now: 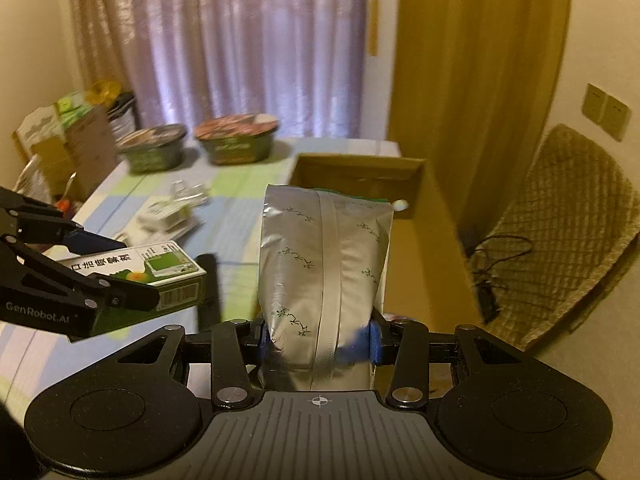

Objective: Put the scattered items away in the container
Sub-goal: 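Lift both held items and carry them over the cardboard box, then open the left gripper to drop the medicine box while the right gripper drops the foil bag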

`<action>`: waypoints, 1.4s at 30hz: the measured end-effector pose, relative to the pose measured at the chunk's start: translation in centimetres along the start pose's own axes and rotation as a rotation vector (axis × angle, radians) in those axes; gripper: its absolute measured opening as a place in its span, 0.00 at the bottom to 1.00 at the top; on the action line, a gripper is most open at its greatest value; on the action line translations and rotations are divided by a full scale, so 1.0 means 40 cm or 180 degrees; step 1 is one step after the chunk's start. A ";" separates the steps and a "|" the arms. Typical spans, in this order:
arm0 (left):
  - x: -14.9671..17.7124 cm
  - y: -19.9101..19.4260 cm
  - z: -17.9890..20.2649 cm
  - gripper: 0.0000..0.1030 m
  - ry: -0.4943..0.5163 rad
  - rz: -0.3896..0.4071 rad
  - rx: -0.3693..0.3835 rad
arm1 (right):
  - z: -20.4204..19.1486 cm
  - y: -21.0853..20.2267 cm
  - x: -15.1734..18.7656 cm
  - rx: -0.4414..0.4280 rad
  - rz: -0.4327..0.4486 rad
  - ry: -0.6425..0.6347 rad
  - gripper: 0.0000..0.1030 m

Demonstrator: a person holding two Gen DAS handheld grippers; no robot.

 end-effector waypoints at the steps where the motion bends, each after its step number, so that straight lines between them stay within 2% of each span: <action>1: -0.016 0.010 0.017 0.49 -0.0021 0.0019 0.0014 | 0.019 -0.001 -0.005 0.0022 0.0009 0.0015 0.44; 6: -0.077 0.072 0.084 0.49 -0.0203 0.0074 0.0074 | 0.104 0.006 -0.037 0.0120 0.0039 0.0068 0.45; 11: -0.099 0.131 0.120 0.49 -0.0417 0.0047 0.0064 | 0.169 0.034 -0.060 0.0164 0.0034 0.0108 0.45; 17: -0.106 0.179 0.147 0.49 -0.0469 -0.0001 0.0038 | 0.220 0.073 -0.066 0.0143 0.0002 0.0169 0.45; 42: -0.127 0.248 0.148 0.49 -0.0584 -0.0024 0.0004 | 0.256 0.146 -0.080 0.0115 -0.0124 0.0134 0.45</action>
Point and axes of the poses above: each gripper's, at about its wrist camera, not at the fingertips, and y roughly the way its jaws point, z to its right, x to its underside, the point moved 6 cm from there along y, roughly the way its jaws point, and after that the axes turned 11 degrees about -x, right-handed, at the moved point
